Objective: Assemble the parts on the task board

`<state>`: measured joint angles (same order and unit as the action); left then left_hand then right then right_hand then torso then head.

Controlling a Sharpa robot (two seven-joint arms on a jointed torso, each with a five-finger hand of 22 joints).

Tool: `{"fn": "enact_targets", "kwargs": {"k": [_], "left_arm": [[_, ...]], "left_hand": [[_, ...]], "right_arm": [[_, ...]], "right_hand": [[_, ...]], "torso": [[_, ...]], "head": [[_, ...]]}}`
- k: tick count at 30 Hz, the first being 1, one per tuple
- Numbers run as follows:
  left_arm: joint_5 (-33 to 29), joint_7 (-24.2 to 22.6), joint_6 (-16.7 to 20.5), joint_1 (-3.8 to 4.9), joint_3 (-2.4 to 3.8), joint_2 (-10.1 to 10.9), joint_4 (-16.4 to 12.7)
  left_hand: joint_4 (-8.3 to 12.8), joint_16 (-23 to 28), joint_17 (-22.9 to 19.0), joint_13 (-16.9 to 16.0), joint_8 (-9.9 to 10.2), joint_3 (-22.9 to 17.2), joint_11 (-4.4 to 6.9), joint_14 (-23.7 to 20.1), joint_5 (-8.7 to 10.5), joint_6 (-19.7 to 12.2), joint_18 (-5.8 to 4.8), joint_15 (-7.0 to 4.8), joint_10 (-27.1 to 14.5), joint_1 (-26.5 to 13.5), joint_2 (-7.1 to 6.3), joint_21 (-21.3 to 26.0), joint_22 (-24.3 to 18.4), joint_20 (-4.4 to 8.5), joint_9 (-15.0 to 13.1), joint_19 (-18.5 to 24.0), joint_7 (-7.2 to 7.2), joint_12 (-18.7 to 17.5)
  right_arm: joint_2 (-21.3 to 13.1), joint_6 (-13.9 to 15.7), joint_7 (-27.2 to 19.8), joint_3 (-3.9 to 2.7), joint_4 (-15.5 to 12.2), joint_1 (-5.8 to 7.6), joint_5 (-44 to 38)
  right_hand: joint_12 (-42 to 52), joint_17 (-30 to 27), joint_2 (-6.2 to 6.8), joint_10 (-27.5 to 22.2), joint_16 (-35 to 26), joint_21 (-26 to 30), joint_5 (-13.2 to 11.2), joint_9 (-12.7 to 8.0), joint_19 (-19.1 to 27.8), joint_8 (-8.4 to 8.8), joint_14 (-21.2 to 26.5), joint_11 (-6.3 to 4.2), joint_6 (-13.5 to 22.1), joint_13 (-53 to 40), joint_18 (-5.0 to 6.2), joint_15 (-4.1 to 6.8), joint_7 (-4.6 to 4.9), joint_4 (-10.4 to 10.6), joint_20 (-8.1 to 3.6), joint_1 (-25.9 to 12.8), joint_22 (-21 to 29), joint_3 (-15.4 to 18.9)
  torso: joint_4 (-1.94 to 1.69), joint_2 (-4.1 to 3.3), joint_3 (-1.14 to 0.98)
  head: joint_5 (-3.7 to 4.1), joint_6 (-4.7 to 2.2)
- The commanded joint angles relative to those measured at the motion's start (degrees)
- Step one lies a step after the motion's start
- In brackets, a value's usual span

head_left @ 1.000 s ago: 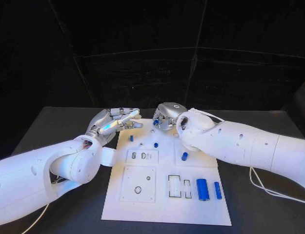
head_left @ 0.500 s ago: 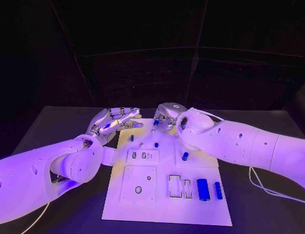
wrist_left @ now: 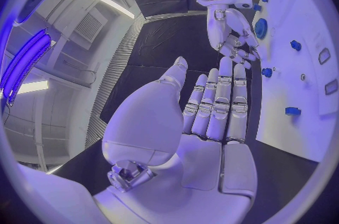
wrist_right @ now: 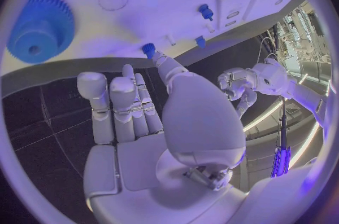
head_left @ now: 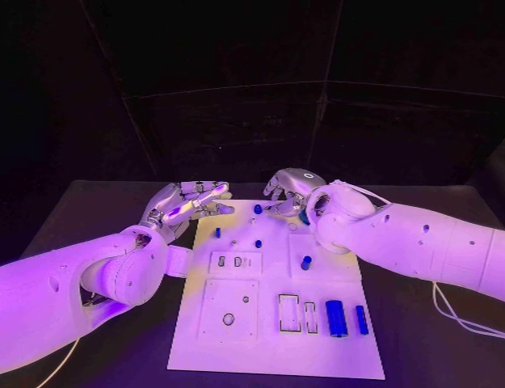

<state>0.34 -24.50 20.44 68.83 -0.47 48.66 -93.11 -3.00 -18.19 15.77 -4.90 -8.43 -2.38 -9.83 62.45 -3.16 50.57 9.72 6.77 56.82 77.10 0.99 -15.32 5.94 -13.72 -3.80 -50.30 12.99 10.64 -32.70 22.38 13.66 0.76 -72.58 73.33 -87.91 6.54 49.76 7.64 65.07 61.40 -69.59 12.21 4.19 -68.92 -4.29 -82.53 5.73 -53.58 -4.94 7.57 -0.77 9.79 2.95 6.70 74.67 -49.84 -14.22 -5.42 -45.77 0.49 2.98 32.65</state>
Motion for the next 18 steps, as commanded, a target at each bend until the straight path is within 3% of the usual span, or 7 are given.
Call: {"fn": "enact_targets", "kwargs": {"k": [1, 5, 7, 9, 12, 15, 18], "left_arm": [[-0.35, -0.22, 0.0, 0.18, 0.05, 0.08, 0.15], [-0.39, -0.17, -0.36, 0.22, 0.03, -0.22, 0.74], [-0.4, -0.1, -0.57, 0.23, 0.02, -0.48, 1.25], [-0.41, -0.1, -0.75, 0.22, 0.0, -0.61, 1.54], [-0.41, -0.13, -1.08, 0.2, -0.03, -0.81, 1.89], [-0.41, -0.04, -1.37, 0.18, -0.09, -1.09, 2.12], [-0.41, 0.08, -1.6, 0.15, -0.17, -1.33, 2.21]], "left_hand": [[0.33, 0.36, 0.06, 0.09, 0.34, 0.13, -0.09, -0.48, 0.14, 0.08, 0.84, 0.1, 0.1, 0.03, 0.45, 0.27, -0.1, 0.11, 0.06, -0.34, 0.21, -0.17], [0.53, 0.35, 0.14, 0.11, 0.38, 0.09, -0.07, -0.47, 0.13, 0.08, 0.85, 0.09, 0.1, 0.27, 0.61, 0.32, -0.14, 0.12, 0.05, -0.39, 0.19, -0.23], [0.65, 0.35, 0.19, 0.12, 0.41, 0.08, -0.07, -0.46, 0.12, 0.09, 0.85, 0.08, 0.11, 0.39, 0.7, 0.36, -0.17, 0.12, 0.05, -0.43, 0.19, -0.26], [0.65, 0.35, 0.19, 0.12, 0.41, 0.08, -0.07, -0.46, 0.12, 0.09, 0.85, 0.08, 0.11, 0.39, 0.7, 0.36, -0.17, 0.12, 0.05, -0.43, 0.19, -0.26], [0.65, 0.35, 0.19, 0.12, 0.41, 0.08, -0.07, -0.46, 0.12, 0.09, 0.85, 0.08, 0.11, 0.39, 0.7, 0.36, -0.17, 0.12, 0.05, -0.43, 0.19, -0.26], [0.7, 0.36, 0.22, 0.12, 0.42, 0.07, -0.07, -0.46, 0.13, 0.09, 0.86, 0.08, 0.11, 0.45, 0.76, 0.37, -0.19, 0.12, 0.04, -0.45, 0.19, -0.28], [0.76, 0.35, 0.26, 0.13, 0.44, 0.05, -0.07, -0.44, 0.12, 0.09, 0.86, 0.07, 0.12, 0.52, 0.87, 0.39, -0.2, 0.12, 0.04, -0.48, 0.2, -0.31]], "right_arm": [[-3.2, 4.09, 0.11, -0.59, -3.24, 0.29, 4.88], [-7.85, 3.12, 1.01, -1.12, -6.78, 0.34, 9.2], [-10.44, 0.52, 1.37, -1.31, -8.17, 0.35, 11.14], [-11.66, -1.42, 1.34, -1.38, -8.49, 0.36, 11.92], [-13.0, -4.76, 1.12, -1.44, -8.35, 0.37, 12.73], [-13.47, -7.06, 0.89, -1.47, -7.75, 0.37, 12.95], [-13.39, -8.96, 0.72, -1.48, -6.97, 0.37, 12.45]], "right_hand": [[1.88, 1.59, -0.33, 3.5, 1.46, -1.75, 0.73, 0.27, -1.97, -0.75, -1.05, -0.48, -1.8, -0.75, -0.31, 0.43, 0.0, 0.74, -0.17, 0.53, -2.78, 0.41], [6.08, 4.68, 0.19, 10.48, 4.07, -4.02, 1.3, 0.11, -4.31, -0.56, -2.11, -2.06, -1.66, -3.05, -0.96, 1.59, -1.08, 1.55, -1.01, 0.34, -6.56, 1.36], [10.25, 8.37, 0.98, 14.1, 7.06, -5.53, 1.5, -0.07, -5.77, -0.33, -3.02, -3.02, -0.84, -6.37, -1.45, 2.46, -1.79, 2.66, -2.04, -0.46, -8.97, 3.24], [12.92, 11.79, 1.27, 13.82, 9.65, -6.15, 1.09, -0.29, -6.28, 0.22, -3.55, -2.77, 1.11, -8.96, -1.69, 2.37, -1.54, 3.9, -2.13, -1.28, -9.92, 5.23], [25.88, 17.05, -0.24, 7.88, 13.87, -8.0, 2.0, -0.06, -7.39, -0.8, -3.85, -2.69, 4.09, -22.03, -2.19, 1.6, -1.03, 7.21, -1.76, 1.04, -12.85, 11.56], [42.62, 21.42, -1.14, 4.69, 17.13, -9.77, 1.98, 0.02, -8.37, -2.48, -4.2, -1.91, 5.45, -39.79, -2.61, 1.28, -0.3, 10.66, -1.33, 3.71, -15.79, 16.01], [49.33, 24.02, -1.27, 6.15, 18.85, -10.65, 1.98, -0.05, -9.0, -3.12, -4.53, -1.57, 6.16, -47.07, -2.86, 1.06, -0.36, 11.69, -1.07, 5.15, -17.38, 16.98]], "torso": [[0.61, 0.19, -0.25], [1.09, 0.51, -0.38], [1.55, 0.75, -0.48], [1.83, 0.92, -0.63], [2.22, 1.12, -0.77], [2.27, 1.27, -0.85], [2.25, 1.31, -0.88]], "head": [[-0.1, -0.21], [-0.29, -0.48], [-0.19, -0.65], [-0.28, -0.69], [-0.41, -0.81], [0.04, -0.67], [0.32, -0.38]]}}
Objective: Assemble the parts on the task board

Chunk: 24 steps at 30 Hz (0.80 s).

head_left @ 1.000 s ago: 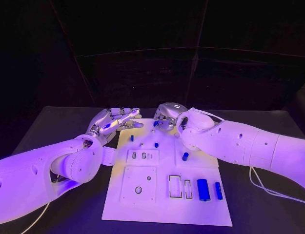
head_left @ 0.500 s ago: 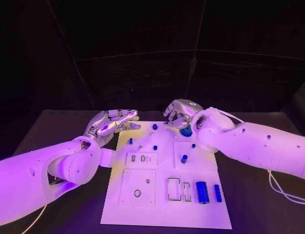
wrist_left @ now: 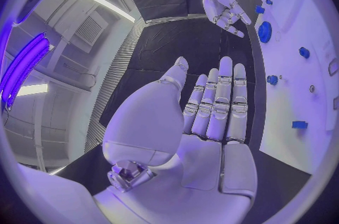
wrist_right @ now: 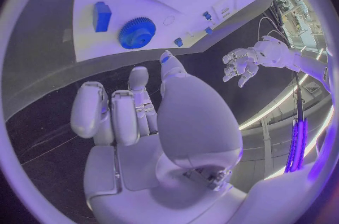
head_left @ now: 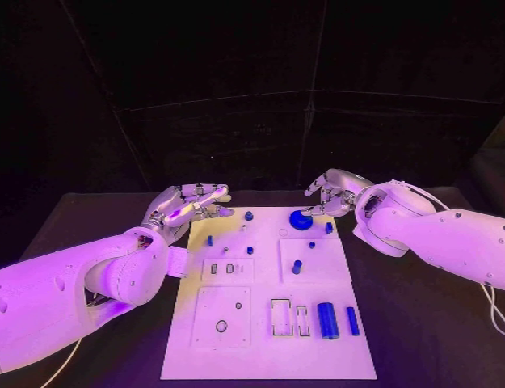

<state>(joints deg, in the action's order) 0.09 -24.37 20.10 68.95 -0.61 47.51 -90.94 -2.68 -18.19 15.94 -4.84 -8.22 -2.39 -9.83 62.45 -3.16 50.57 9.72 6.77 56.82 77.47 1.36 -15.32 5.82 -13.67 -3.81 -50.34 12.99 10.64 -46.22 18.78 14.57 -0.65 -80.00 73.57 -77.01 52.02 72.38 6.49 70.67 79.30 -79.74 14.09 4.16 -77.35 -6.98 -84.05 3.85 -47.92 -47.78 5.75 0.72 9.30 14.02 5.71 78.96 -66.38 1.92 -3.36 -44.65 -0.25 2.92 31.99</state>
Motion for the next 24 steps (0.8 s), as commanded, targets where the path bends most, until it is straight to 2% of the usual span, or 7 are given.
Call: {"fn": "enact_targets", "kwargs": {"k": [1, 4, 7, 10, 14, 17, 24], "left_arm": [[-0.16, -0.02, -1.35, 0.03, -0.08, -0.27, 0.03], [-0.16, 0.0, -1.63, -0.01, -0.19, -0.42, -0.08], [-0.16, 0.0, -1.76, -0.04, -0.31, -0.47, -0.1], [-0.16, -0.12, -1.69, -0.06, -0.45, -0.48, -0.06], [-0.16, -0.26, -1.57, -0.07, -0.55, -0.47, 0.05], [-0.16, -0.26, -1.68, -0.08, -0.59, -0.54, 0.12], [-0.16, -0.28, -1.6, -0.08, -0.63, -0.58, 0.25]], "left_hand": [[0.44, 0.35, 0.09, 0.07, 0.23, 0.06, -0.07, -0.44, 0.12, 0.09, 0.86, 0.07, 0.12, 0.15, 0.5, 0.39, -0.08, 0.08, 0.05, -0.44, 0.2, -0.31], [0.53, 0.33, 0.15, 0.08, 0.25, 0.03, -0.07, -0.41, 0.12, 0.11, 0.87, 0.06, 0.14, 0.25, 0.63, 0.42, -0.1, 0.08, 0.05, -0.5, 0.21, -0.34], [0.58, 0.33, 0.17, 0.08, 0.26, 0.02, -0.07, -0.4, 0.12, 0.11, 0.87, 0.05, 0.14, 0.3, 0.69, 0.43, -0.12, 0.09, 0.04, -0.52, 0.22, -0.35], [0.65, 0.32, 0.22, 0.09, 0.28, -0.01, -0.07, -0.37, 0.13, 0.12, 0.87, 0.04, 0.15, 0.39, 0.78, 0.44, -0.13, 0.1, 0.04, -0.56, 0.24, -0.38], [0.75, 0.3, 0.27, 0.1, 0.3, -0.06, -0.08, -0.35, 0.12, 0.12, 0.87, 0.04, 0.15, 0.49, 0.91, 0.46, -0.15, 0.1, 0.04, -0.62, 0.28, -0.42], [0.75, 0.3, 0.27, 0.1, 0.3, -0.06, -0.08, -0.35, 0.12, 0.12, 0.87, 0.04, 0.15, 0.49, 0.91, 0.46, -0.15, 0.1, 0.04, -0.62, 0.28, -0.42], [0.93, 0.3, 0.35, 0.13, 0.38, -0.11, -0.1, -0.34, 0.12, 0.07, 0.87, 0.04, 0.1, 0.69, 1.06, 0.51, -0.19, 0.11, 0.05, -0.69, 0.28, -0.5]], "right_arm": [[0.24, -5.9, -0.24, -0.07, 0.74, 0.13, 1.33], [0.92, -7.06, -0.58, -0.06, 1.85, 0.11, 0.75], [1.7, -7.62, -0.91, -0.05, 2.87, 0.1, 0.15], [2.47, -8.0, -1.18, -0.04, 3.88, 0.09, -0.22], [3.36, -8.84, -1.11, -0.02, 4.96, 0.08, -0.45], [3.87, -9.46, -0.96, -0.01, 5.42, 0.08, -0.89], [4.74, -10.81, -0.47, 0.0, 5.87, 0.05, -3.65]], "right_hand": [[5.41, 2.03, -0.06, 1.16, 1.37, -0.71, 0.1, -0.03, -0.75, -0.55, -3.11, 0.34, 0.64, -5.88, -1.15, -0.38, 0.14, 0.67, 0.01, 1.29, -1.25, 0.99], [7.89, 3.14, -0.07, 1.61, 2.11, -1.13, 0.15, -0.07, -1.01, -0.91, -3.25, 0.43, 1.0, -8.64, -1.29, -0.46, 0.19, 0.97, 0.14, 2.28, -2.0, 1.39], [9.17, 3.56, -0.25, 1.7, 2.39, -1.35, 0.26, -0.08, -1.11, -1.17, -3.26, 0.43, 1.2, -10.1, -1.36, -0.49, 0.18, 0.9, 0.21, 3.18, -2.4, 1.48], [10.19, 3.98, -0.62, 1.89, 2.66, -1.51, 0.31, -0.07, -1.18, -1.43, -3.31, 0.41, 1.22, -11.26, -1.4, -0.5, 0.14, 0.85, 0.23, 3.68, -2.67, 1.48], [13.97, 5.83, -1.53, 3.43, 3.85, -1.9, -0.22, -0.01, -1.42, -2.15, -3.66, 0.21, 0.94, -15.3, -1.52, -0.37, -0.17, 0.57, 0.16, 4.3, -3.39, 1.74], [15.86, 6.36, -2.01, 4.27, 4.22, -2.22, -0.33, 0.02, -1.73, -2.54, -3.76, 0.12, 0.67, -17.33, -1.64, -0.31, -0.28, 0.16, 0.12, 4.83, -4.05, 1.83], [16.92, 6.53, -2.65, 4.59, 4.36, -2.56, -0.4, 0.02, -2.04, -2.93, -3.75, -0.04, 0.11, -18.52, -1.77, -0.21, -0.46, -0.63, 0.04, 5.73, -4.74, 1.81]], "torso": [[0.15, 0.16, -0.14], [0.11, 0.04, -0.09], [0.31, 0.09, -0.15], [0.25, 0.09, -0.12], [0.2, 0.11, -0.03], [0.16, 0.08, -0.02], [0.22, 0.09, -0.07]], "head": [[0.6, 0.34], [1.27, 0.33], [1.25, 0.33], [1.44, 0.28], [1.53, 0.62], [1.65, 0.76], [1.64, 1.67]]}}
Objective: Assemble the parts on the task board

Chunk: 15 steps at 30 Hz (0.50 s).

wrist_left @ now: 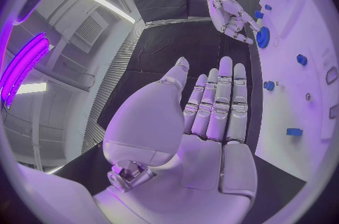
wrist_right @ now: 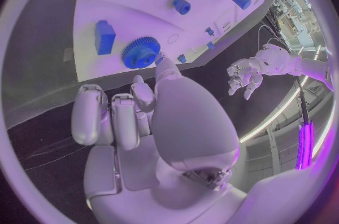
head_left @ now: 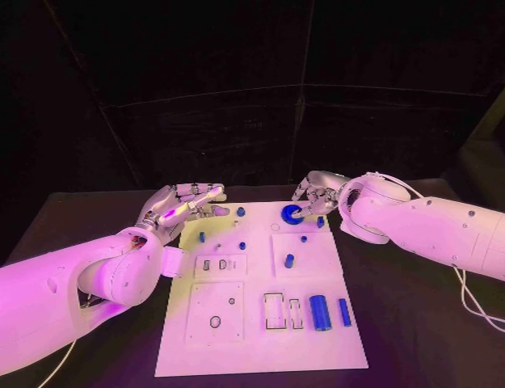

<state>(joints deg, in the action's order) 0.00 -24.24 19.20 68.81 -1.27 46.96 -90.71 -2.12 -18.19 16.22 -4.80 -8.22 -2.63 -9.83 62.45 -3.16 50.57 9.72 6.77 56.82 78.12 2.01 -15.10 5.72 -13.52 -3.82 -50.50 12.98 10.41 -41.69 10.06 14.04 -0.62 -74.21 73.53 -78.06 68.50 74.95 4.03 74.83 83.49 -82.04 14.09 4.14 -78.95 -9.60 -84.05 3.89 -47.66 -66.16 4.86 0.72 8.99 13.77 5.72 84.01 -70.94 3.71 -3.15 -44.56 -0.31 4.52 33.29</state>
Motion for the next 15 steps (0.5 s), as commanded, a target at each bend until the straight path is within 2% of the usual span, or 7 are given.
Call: {"fn": "enact_targets", "kwargs": {"k": [1, 7, 15], "left_arm": [[-0.07, -0.42, -0.69, 0.05, 0.03, -0.02, 0.04], [-0.07, -0.46, -0.66, 0.05, 0.02, -0.08, 0.14], [-0.07, -0.47, -0.68, 0.04, 0.02, -0.22, 0.23]], "left_hand": [[0.38, 0.3, 0.07, 0.08, 0.38, 0.12, -0.1, -0.34, 0.12, 0.07, 0.87, 0.04, 0.1, 0.04, 0.42, 0.29, -0.09, -0.04, 0.06, -0.54, 0.28, -0.28], [0.38, 0.3, 0.07, 0.08, 0.38, 0.12, -0.1, -0.34, 0.12, 0.07, 0.87, 0.04, 0.1, 0.04, 0.42, 0.29, -0.09, -0.04, 0.06, -0.54, 0.28, -0.28], [0.46, 0.3, 0.1, 0.1, 0.43, 0.12, -0.11, -0.34, 0.12, 0.01, 0.87, 0.04, 0.05, 0.11, 0.45, 0.31, -0.11, -0.04, 0.07, -0.57, 0.29, -0.33]], "right_arm": [[0.26, -2.16, 0.11, -0.03, 0.11, 0.09, -2.76], [0.7, -2.89, 0.43, -0.02, 0.41, 0.07, -3.6], [1.49, -4.44, 0.52, -0.01, 1.06, 0.04, -3.81]], "right_hand": [[0.5, 4.0, -0.23, 0.44, 0.2, -0.29, -0.4, 0.03, -0.47, -0.32, -3.76, -0.09, -0.18, -0.2, -0.89, -0.2, -0.15, -0.43, 0.02, 0.74, -0.22, 0.01], [0.51, 4.07, -0.33, 0.4, 0.24, -0.35, -0.36, 0.01, -0.53, -0.32, -3.77, -0.1, -0.18, -0.24, -0.92, -0.19, -0.15, -0.57, 0.01, 0.9, -0.36, -0.01], [0.17, 4.0, -0.38, 0.14, 0.21, -0.34, -0.34, 0.01, -0.51, -0.32, -3.75, -0.09, -0.19, 0.13, -0.91, -0.18, -0.13, -0.61, 0.01, 0.95, -0.31, -0.02]], "torso": [[0.02, -0.01, -0.01], [-0.01, 0.01, 0.03], [0.0, 0.0, 0.0]], "head": [[0.04, 0.37], [0.15, 0.57], [0.24, 0.48]]}}
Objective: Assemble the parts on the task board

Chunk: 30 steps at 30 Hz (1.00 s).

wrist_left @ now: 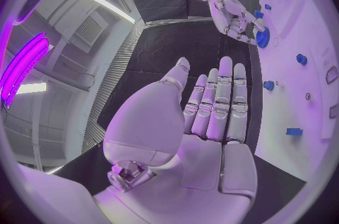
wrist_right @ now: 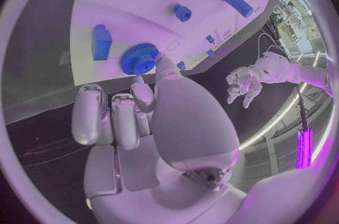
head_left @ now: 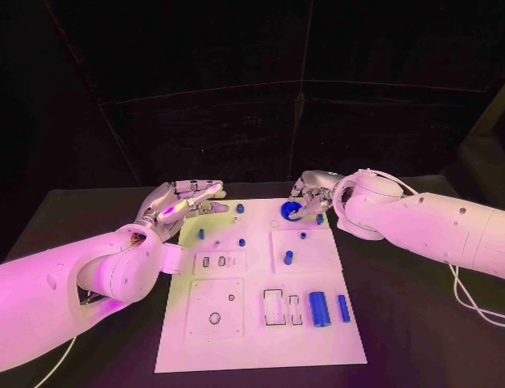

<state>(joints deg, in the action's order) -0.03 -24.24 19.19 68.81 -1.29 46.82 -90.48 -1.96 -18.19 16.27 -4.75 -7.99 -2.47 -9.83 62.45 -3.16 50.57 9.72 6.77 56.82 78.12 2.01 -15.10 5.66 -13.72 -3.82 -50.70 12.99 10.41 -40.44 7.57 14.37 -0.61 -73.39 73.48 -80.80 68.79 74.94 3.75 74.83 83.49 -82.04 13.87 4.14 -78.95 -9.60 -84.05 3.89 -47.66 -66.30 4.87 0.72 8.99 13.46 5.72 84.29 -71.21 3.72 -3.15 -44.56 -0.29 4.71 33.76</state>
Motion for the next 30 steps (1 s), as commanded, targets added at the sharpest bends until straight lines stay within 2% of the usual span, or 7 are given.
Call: {"fn": "enact_targets", "kwargs": {"k": [1, 6, 11, 15, 20, 23, 30], "left_arm": [[-0.04, -0.48, -0.68, 0.05, 0.04, -0.09, 0.03], [-0.04, -0.51, -0.71, 0.05, 0.04, -0.09, 0.06], [-0.04, -0.52, -0.73, 0.05, 0.04, 0.04, 0.09], [-0.04, -0.53, -0.74, 0.05, 0.03, 0.11, 0.12], [-0.04, -0.54, -0.76, 0.04, 0.03, 0.1, 0.17], [-0.04, -0.53, -0.77, 0.03, 0.03, 0.09, 0.2], [-0.04, -0.48, -0.79, 0.02, 0.02, 0.13, 0.22]], "left_hand": [[0.3, 0.3, 0.05, 0.05, 0.2, -0.04, -0.11, -0.34, 0.12, 0.02, 0.87, 0.04, 0.05, 0.1, 0.45, 0.31, -0.05, 0.16, 0.08, -0.37, 0.29, -0.33], [0.35, 0.3, 0.08, 0.07, 0.24, -0.05, -0.12, -0.34, 0.12, -0.02, 0.87, 0.04, 0.01, 0.15, 0.48, 0.32, -0.06, 0.16, 0.08, -0.39, 0.28, -0.37], [0.4, 0.3, 0.09, 0.07, 0.25, -0.06, -0.11, -0.34, 0.12, -0.04, 0.87, 0.04, 0.0, 0.19, 0.5, 0.34, -0.07, 0.17, 0.08, -0.4, 0.27, -0.39], [0.4, 0.3, 0.09, 0.07, 0.25, -0.06, -0.11, -0.34, 0.12, -0.04, 0.87, 0.04, 0.0, 0.19, 0.5, 0.34, -0.07, 0.17, 0.08, -0.4, 0.27, -0.39], [0.4, 0.3, 0.09, 0.07, 0.25, -0.06, -0.11, -0.34, 0.12, -0.04, 0.87, 0.04, 0.0, 0.19, 0.5, 0.34, -0.07, 0.17, 0.08, -0.4, 0.27, -0.39], [0.46, 0.31, 0.12, 0.08, 0.27, -0.06, -0.11, -0.35, 0.12, -0.05, 0.86, 0.04, -0.02, 0.24, 0.53, 0.35, -0.09, 0.17, 0.08, -0.42, 0.26, -0.42], [0.46, 0.31, 0.12, 0.08, 0.27, -0.06, -0.11, -0.35, 0.12, -0.05, 0.86, 0.04, -0.02, 0.24, 0.53, 0.35, -0.09, 0.17, 0.08, -0.42, 0.26, -0.42]], "right_arm": [[0.32, -2.15, 0.22, -0.02, 0.33, 0.09, -1.08], [0.38, -2.84, 0.43, 0.0, 0.47, 0.07, -1.27], [0.34, -3.11, 0.55, 0.0, 0.52, 0.05, -1.52], [0.32, -3.19, 0.49, 0.01, 0.54, 0.05, -1.57], [0.37, -2.94, 0.16, 0.01, 0.65, 0.04, -1.6], [0.42, -2.31, -0.44, 0.01, 0.69, 0.04, -1.61], [0.38, -1.78, -1.26, 0.01, 0.56, 0.03, -1.61]], "right_hand": [[-0.12, 4.01, -0.1, 0.15, 0.21, -0.34, -0.12, 0.01, -0.51, -0.32, -3.75, -0.09, -0.19, 0.27, -0.92, -0.19, -0.14, -0.3, 0.0, 0.66, -0.05, -0.04], [0.01, 4.06, -0.58, 0.1, 0.25, -0.38, 0.02, -0.03, -0.5, -0.35, -3.75, -0.06, -0.28, 0.04, -0.93, -0.2, -0.08, -0.61, 0.0, 1.04, -0.09, -0.19], [0.16, 4.06, -1.3, 0.11, 0.26, -0.43, 0.16, -0.03, -0.52, -0.49, -3.73, -0.07, -0.63, -0.22, -0.94, -0.2, -0.08, -1.07, 0.0, 1.6, -0.18, -0.52], [0.24, 4.07, -2.24, 0.09, 0.28, -0.49, -1.19, -0.05, -0.52, -0.63, -3.71, -0.07, -1.08, -0.44, -0.95, -0.2, -0.04, -1.65, -0.01, 2.32, -0.24, -1.26], [0.37, 4.09, -2.72, 0.16, 0.3, -0.55, -1.46, -0.08, -0.55, -0.69, -3.71, -0.06, -1.37, -0.66, -0.97, -0.21, -0.01, -2.07, -0.01, 2.72, -0.34, -1.77], [0.65, 4.11, -3.33, 0.4, 0.32, -0.63, -1.55, -0.03, -0.63, -0.92, -3.71, -0.06, -2.03, -1.01, -0.99, -0.21, 0.01, -2.34, 0.0, 2.95, -0.5, -2.32], [0.84, 4.18, -4.26, 0.65, 0.37, -0.8, -3.96, -0.15, -0.76, -0.98, -3.71, -0.12, -3.22, -1.41, -1.05, -0.16, 0.0, -3.35, -0.04, 3.67, -0.8, -4.17]], "torso": [[0.0, 0.0, -0.02], [-0.05, -0.03, 0.01], [0.07, 0.0, -0.08], [-0.02, -0.02, -0.02], [-0.01, -0.03, -0.03], [0.03, -0.02, -0.04], [-0.01, -0.04, -0.03]], "head": [[-0.02, 0.12], [0.01, 0.27], [-0.13, 0.31], [-0.17, 0.43], [-0.2, 0.46], [-0.61, 0.63], [-0.6, 0.78]]}}
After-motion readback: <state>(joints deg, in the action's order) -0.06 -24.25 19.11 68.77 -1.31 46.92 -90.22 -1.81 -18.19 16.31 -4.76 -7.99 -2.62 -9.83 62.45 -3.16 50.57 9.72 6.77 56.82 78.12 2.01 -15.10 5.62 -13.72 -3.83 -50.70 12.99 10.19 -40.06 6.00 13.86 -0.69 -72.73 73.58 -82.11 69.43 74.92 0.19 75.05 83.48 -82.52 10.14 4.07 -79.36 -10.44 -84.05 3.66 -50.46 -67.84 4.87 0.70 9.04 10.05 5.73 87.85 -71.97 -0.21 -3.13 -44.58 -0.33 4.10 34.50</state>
